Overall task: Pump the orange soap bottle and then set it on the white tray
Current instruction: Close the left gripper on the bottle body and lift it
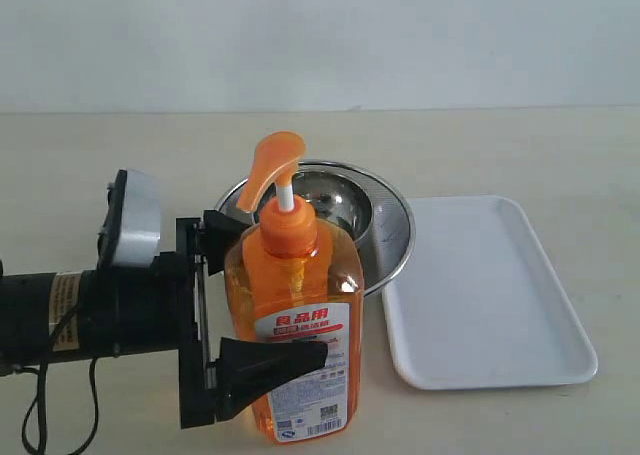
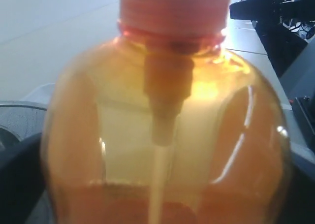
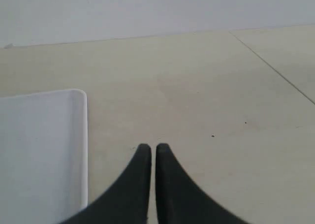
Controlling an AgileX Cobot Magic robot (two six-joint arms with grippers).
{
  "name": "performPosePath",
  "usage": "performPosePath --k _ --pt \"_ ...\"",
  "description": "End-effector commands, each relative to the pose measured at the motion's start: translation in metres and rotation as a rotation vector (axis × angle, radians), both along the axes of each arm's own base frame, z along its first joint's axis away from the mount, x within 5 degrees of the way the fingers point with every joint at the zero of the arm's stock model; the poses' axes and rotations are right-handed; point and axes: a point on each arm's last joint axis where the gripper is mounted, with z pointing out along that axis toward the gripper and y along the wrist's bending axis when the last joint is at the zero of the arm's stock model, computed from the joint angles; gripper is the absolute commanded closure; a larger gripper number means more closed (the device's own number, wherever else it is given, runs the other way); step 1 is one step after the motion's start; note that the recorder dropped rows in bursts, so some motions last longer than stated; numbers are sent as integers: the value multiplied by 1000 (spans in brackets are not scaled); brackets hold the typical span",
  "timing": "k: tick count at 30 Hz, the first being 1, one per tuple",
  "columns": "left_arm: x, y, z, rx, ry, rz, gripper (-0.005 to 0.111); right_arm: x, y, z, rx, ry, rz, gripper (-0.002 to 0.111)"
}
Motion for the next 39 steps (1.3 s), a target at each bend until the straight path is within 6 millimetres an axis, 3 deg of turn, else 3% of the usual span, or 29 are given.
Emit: performPosePath --k 1,28,30,32,39 --pt "7 -4 -2 -16 10 1 -3 0 0 1 -16 -11 -1 107" --pt "14 -6 1 -40 34 24 -3 0 0 1 -16 -11 -1 107" --pt "14 -6 1 -40 34 24 3 0 0 1 -16 -11 -1 107" --pt "14 -6 1 -41 37 24 16 0 0 1 -17 -15 0 107" --pt "13 -6 -2 -34 48 14 80 0 0 1 -16 -11 -1 107"
